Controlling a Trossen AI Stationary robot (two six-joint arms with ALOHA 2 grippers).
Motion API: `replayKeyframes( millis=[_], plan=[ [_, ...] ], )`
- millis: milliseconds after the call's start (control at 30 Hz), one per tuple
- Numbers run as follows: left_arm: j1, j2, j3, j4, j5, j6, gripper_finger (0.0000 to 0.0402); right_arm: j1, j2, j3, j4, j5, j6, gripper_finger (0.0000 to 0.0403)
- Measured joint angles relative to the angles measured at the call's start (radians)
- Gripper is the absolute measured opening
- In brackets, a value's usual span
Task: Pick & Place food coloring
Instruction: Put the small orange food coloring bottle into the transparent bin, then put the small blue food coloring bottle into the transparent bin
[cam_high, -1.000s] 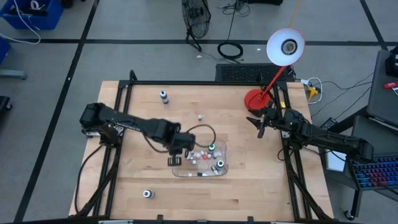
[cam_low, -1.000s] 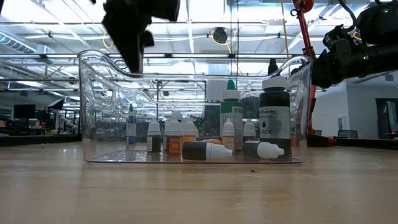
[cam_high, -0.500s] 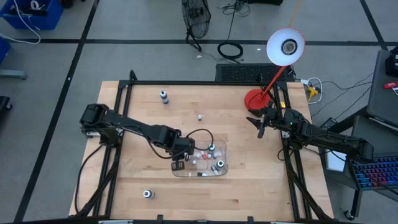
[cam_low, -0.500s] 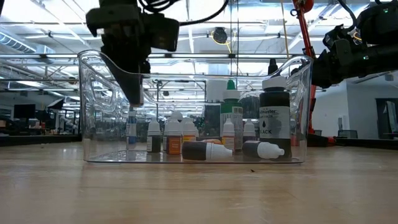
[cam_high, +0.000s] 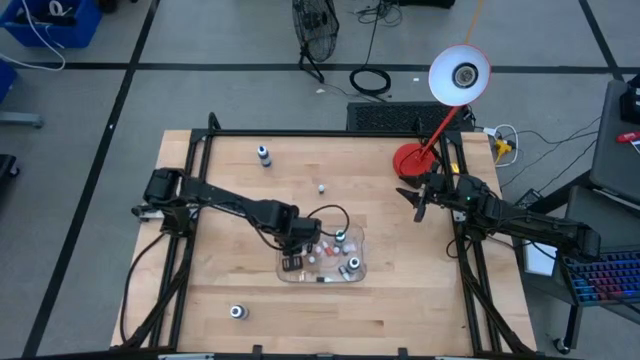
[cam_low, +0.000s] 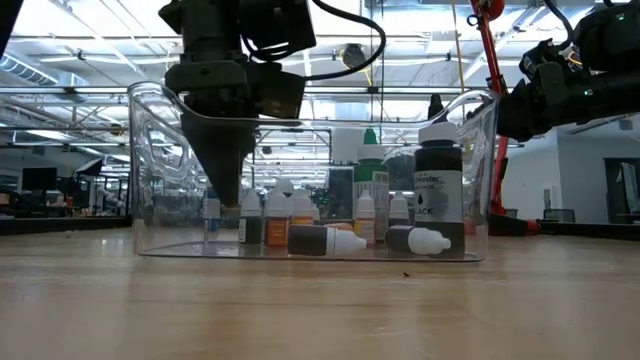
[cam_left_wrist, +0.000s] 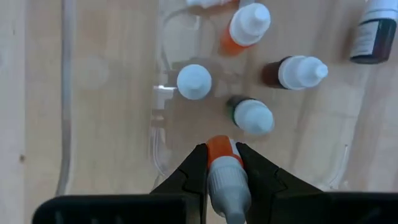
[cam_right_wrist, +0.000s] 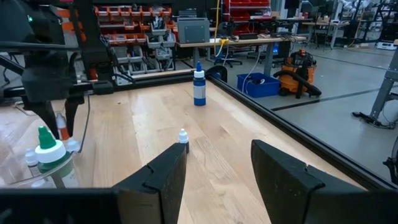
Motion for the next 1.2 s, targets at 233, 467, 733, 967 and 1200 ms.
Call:
replayKeyframes(
  millis=[233,467,733,967,1200],
  plan=[
    [0.007,-0.006,0.0,-0.001,0.005,0.01,0.0061,0.0,0.0,0.0,-0.002,0.0,0.0,0.0171],
    [0.004,-0.007,0.0,0.004,0.009,-0.01,0.0161,0.0,0.0,0.0,-0.002,0.0,0.0,0.0171],
    [0.005,-0.008,0.002,0.008,0.009,-0.01,0.0206,0.0,0.0,0.0,-0.003,0.0,0.0,0.0171],
    [0.007,-0.007,0.104,-0.127,0.009,0.0,0.0208,0.0,0.0,0.0,-0.003,0.0,0.0,0.0171],
    [0.029,-0.007,0.301,-0.283,-0.157,0.118,0.0209,0.0,0.0,0.0,-0.003,0.0,0.0,0.0171]
  ],
)
